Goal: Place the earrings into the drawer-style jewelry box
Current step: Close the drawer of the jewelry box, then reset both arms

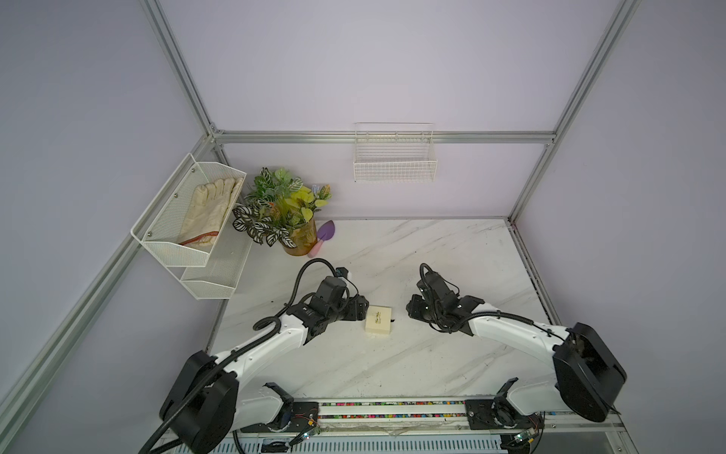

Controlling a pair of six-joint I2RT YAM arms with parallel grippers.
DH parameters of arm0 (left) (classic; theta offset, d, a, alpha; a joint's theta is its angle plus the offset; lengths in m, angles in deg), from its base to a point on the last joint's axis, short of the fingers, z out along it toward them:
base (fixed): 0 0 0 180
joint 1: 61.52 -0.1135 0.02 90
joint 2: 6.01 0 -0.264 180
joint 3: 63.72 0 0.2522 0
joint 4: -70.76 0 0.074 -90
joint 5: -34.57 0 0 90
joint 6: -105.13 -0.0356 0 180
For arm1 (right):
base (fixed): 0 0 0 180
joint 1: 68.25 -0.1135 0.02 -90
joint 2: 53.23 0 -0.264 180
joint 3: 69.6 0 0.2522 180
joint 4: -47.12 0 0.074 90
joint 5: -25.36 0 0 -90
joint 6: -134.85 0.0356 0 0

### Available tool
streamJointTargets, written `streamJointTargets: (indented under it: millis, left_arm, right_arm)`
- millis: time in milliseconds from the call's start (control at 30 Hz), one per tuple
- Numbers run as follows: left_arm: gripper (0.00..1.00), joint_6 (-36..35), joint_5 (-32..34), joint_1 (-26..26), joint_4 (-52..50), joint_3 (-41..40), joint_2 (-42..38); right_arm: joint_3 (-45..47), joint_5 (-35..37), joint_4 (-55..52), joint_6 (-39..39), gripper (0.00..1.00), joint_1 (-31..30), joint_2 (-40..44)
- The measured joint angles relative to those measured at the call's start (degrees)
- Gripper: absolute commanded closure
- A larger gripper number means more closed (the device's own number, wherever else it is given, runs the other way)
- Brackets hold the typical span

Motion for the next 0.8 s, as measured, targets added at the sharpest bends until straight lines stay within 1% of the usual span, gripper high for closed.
streamJointTargets:
  millis: [33, 67, 167, 200, 233, 300, 367, 433, 500, 533, 567, 600, 700, 800]
  left_arm:
    - [0.02, -0.1, 2.8, 0.0, -0.5, 0.0, -2.8]
    - [0.0, -0.2, 5.6, 0.0, -0.9, 0.0, -5.2]
    - [0.0, -0.4, 14.3, -0.1, -1.9, -0.8, -12.8]
    - [0.0, -0.5, 17.1, -0.1, -2.2, -1.3, -15.5]
    - [0.0, -0.6, 20.2, -0.1, -2.6, -2.0, -18.3]
    - [0.0, -1.0, 25.6, -0.1, -3.3, -3.5, -22.8]
    - [0.0, -1.2, 31.4, -0.1, -4.7, -5.0, -26.8]
    - [0.0, -1.2, 37.8, -0.2, -6.4, -6.6, -30.5]
    - [0.0, -1.6, 42.4, -0.5, -7.2, -8.4, -33.8]
    - [0.0, -3.0, 44.1, -0.6, -6.8, -9.7, -35.6]
    - [0.0, -4.6, 45.0, -0.7, -5.6, -11.0, -37.0]
    - [0.0, -6.8, 45.9, -0.8, -3.1, -13.2, -38.8]
    - [0.0, -13.3, 46.5, -0.9, 4.2, -20.8, -42.2]
    - [0.0, -19.3, 46.8, -0.9, 10.2, -26.6, -43.7]
  right_arm:
    - [0.5, 1.4, 0.0, -0.4, 0.63, 0.0, 2.4]
    - [0.9, 2.6, 0.0, -1.1, 0.61, 0.0, 4.5]
    - [1.9, 6.2, 0.3, -3.5, 0.56, 0.0, 10.3]
    - [2.0, 7.7, 0.7, -4.5, 0.53, 0.0, 11.8]
    - [2.1, 9.1, 0.9, -5.3, 0.48, 0.0, 13.0]
    - [2.4, 12.7, 1.6, -7.2, 0.37, 0.0, 14.9]
    - [2.4, 16.8, 2.2, -8.8, 0.33, 0.0, 15.8]
    - [3.0, 21.2, 3.6, -10.5, 0.27, 0.0, 16.3]
    - [4.6, 25.0, 5.7, -12.5, 0.21, 0.0, 16.9]
    - [5.9, 27.1, 7.1, -14.2, 0.17, 0.0, 17.3]
    - [7.0, 28.8, 8.3, -15.3, 0.16, 0.0, 17.5]
    - [8.1, 30.9, 9.5, -17.2, 0.04, 0.0, 17.5]
    - [10.2, 35.3, 12.4, -21.6, 0.03, 0.7, 17.3]
    - [11.6, 38.1, 17.7, -27.3, 0.03, 2.5, 16.1]
